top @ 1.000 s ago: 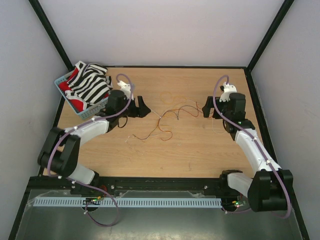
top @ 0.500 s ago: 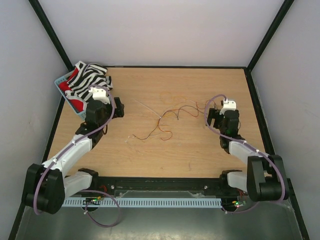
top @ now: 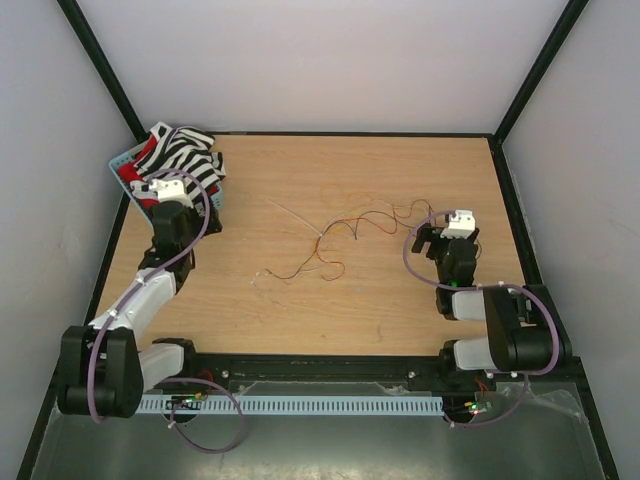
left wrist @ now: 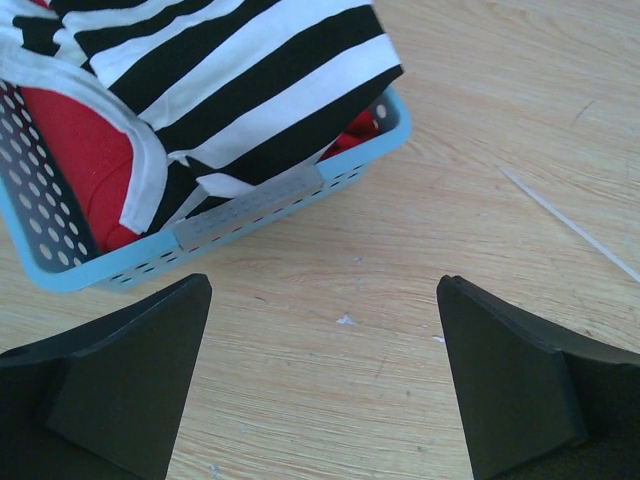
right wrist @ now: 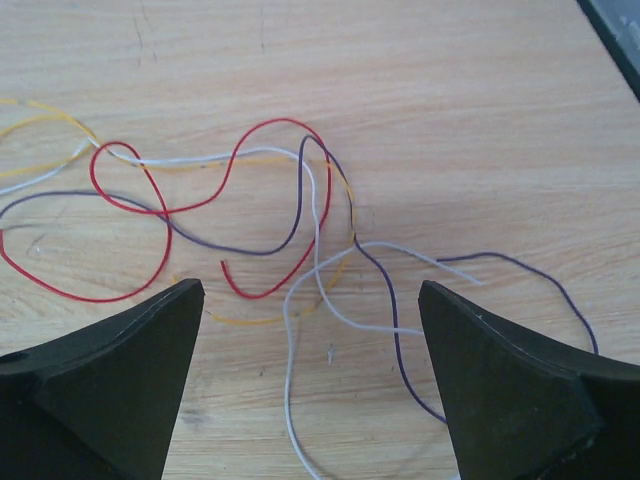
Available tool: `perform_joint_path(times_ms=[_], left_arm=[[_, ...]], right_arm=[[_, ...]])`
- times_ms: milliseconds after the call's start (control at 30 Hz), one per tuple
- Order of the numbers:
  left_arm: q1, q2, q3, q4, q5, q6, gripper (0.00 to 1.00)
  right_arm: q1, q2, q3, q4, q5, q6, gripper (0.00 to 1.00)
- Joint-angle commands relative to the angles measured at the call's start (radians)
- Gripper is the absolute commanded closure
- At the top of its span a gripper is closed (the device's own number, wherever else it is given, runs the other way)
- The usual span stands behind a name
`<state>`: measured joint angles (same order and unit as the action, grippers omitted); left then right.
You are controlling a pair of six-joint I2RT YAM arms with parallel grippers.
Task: Zip-tie the wires
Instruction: Reset both arms
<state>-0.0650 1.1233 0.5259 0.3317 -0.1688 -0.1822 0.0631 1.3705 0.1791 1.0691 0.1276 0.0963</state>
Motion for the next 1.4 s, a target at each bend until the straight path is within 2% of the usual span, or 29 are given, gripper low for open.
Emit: perform_joint_path(times_ms=[0, 100, 167, 233, 267, 333, 433, 500, 600, 800, 900, 1000, 1133, 1367], left_arm=[[0.054, 0.029, -0.031, 0.068, 0.073, -0.02, 0.02], [0.078, 0.055, -0.058, 0.121, 0.089, -0.01, 0.02], [0.087, 0.07, -0.083, 0.176, 0.097, 0.007, 0.02], [0.092, 0.087, -0.099, 0.215, 0.107, 0.039, 0.02], [0.093, 0.093, -0.103, 0.22, 0.106, 0.056, 0.02], [0.095, 0.094, -0.109, 0.232, 0.106, 0.066, 0.02], [0.096, 0.093, -0.115, 0.245, 0.118, 0.112, 0.02], [0.096, 0.091, -0.121, 0.247, 0.114, 0.138, 0.02], [0.096, 0.123, -0.145, 0.283, 0.101, 0.173, 0.02], [0.094, 0.284, -0.203, 0.546, 0.16, 0.22, 0.01], [0.089, 0.44, -0.238, 0.804, 0.161, 0.235, 0.01], [0.088, 0.395, -0.178, 0.61, 0.135, 0.216, 0.01], [0.075, 0.413, -0.141, 0.556, 0.129, 0.231, 0.01], [0.053, 0.418, -0.131, 0.55, 0.128, 0.268, 0.01]], right_arm=[[0.021, -0.01, -0.036, 0.154, 0.011, -0.013, 0.01], [0.095, 0.046, -0.078, 0.284, 0.044, -0.082, 0.01], [0.127, 0.177, -0.114, 0.531, 0.055, -0.134, 0.01], [0.13, 0.086, -0.082, 0.32, 0.089, -0.11, 0.01], [0.131, 0.076, -0.072, 0.294, 0.122, -0.095, 0.01], [0.13, 0.151, -0.086, 0.434, 0.13, -0.109, 0.01], [0.13, 0.099, -0.047, 0.272, 0.126, -0.096, 0.01], [0.13, 0.136, -0.054, 0.352, 0.117, -0.11, 0.01], [0.13, 0.114, -0.041, 0.283, 0.114, -0.104, 0.01], [0.131, 0.122, -0.039, 0.296, 0.116, -0.106, 0.01], [0.132, 0.125, -0.038, 0.301, 0.115, -0.108, 0.01], [0.132, 0.126, -0.033, 0.291, 0.118, -0.106, 0.01], [0.132, 0.126, -0.029, 0.284, 0.121, -0.106, 0.01], [0.133, 0.13, -0.013, 0.257, 0.095, -0.114, 0.01]])
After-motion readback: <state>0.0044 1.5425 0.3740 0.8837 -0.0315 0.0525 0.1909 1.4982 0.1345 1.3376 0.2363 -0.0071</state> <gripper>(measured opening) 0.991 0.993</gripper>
